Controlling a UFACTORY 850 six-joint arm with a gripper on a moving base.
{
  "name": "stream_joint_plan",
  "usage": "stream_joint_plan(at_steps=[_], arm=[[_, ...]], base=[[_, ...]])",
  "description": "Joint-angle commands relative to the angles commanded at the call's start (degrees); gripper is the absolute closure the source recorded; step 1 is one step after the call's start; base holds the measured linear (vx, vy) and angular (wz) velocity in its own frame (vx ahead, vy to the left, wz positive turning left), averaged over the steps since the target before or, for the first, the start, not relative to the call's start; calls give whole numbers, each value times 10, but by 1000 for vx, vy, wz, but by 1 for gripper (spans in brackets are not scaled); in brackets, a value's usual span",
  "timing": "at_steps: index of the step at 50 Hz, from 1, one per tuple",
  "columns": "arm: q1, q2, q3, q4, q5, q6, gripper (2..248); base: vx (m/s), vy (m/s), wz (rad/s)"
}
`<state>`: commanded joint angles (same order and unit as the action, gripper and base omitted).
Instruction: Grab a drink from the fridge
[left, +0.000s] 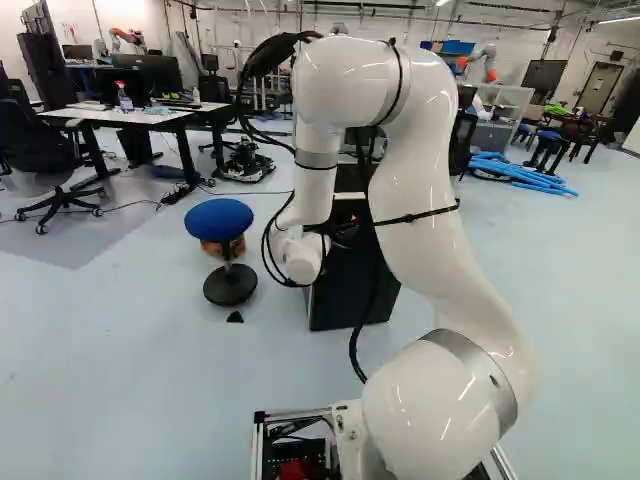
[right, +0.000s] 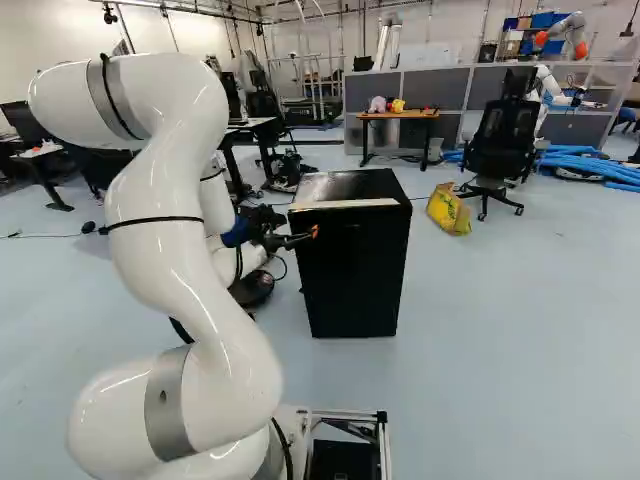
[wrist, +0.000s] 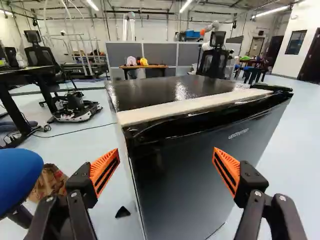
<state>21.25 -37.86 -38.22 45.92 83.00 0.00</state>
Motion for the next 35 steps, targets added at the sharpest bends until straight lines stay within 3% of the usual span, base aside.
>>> stream_joint_plan(at_steps=[35], arm=[[17,-21,-36,47,22,0,3]], base=[[0,0,0]])
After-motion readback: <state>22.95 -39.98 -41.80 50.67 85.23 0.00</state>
